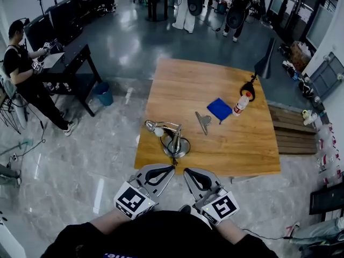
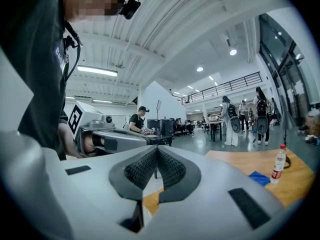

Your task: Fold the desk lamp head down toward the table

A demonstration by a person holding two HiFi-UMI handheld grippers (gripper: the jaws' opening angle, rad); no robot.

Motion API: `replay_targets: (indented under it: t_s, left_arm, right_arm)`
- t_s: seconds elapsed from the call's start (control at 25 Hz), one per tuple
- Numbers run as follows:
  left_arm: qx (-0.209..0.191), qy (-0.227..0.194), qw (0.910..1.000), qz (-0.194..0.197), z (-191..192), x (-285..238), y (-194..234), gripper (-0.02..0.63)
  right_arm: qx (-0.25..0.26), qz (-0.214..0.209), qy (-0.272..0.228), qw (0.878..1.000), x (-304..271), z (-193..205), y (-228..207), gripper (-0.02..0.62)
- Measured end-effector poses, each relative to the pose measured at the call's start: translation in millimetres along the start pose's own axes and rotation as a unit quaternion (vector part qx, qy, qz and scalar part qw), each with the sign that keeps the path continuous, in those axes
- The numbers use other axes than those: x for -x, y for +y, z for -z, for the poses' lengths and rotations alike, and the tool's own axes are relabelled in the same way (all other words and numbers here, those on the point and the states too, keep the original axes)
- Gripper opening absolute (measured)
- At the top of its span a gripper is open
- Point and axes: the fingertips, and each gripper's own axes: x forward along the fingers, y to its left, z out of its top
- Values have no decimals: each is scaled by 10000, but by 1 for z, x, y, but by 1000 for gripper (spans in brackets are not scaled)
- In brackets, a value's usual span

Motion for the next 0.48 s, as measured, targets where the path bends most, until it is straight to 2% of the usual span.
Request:
replay_targets:
  t_s: [0.24, 0.48]
  left_arm:
    - [-40, -58, 10000, -15, -2, 2, 0, 8]
    - [75, 55, 10000, -20, 4, 7, 1, 8]
  right_arm:
    - [-7, -37, 23, 10000, -1, 1, 1, 5]
    - [-79, -117, -44, 9999, 0, -2, 7, 5]
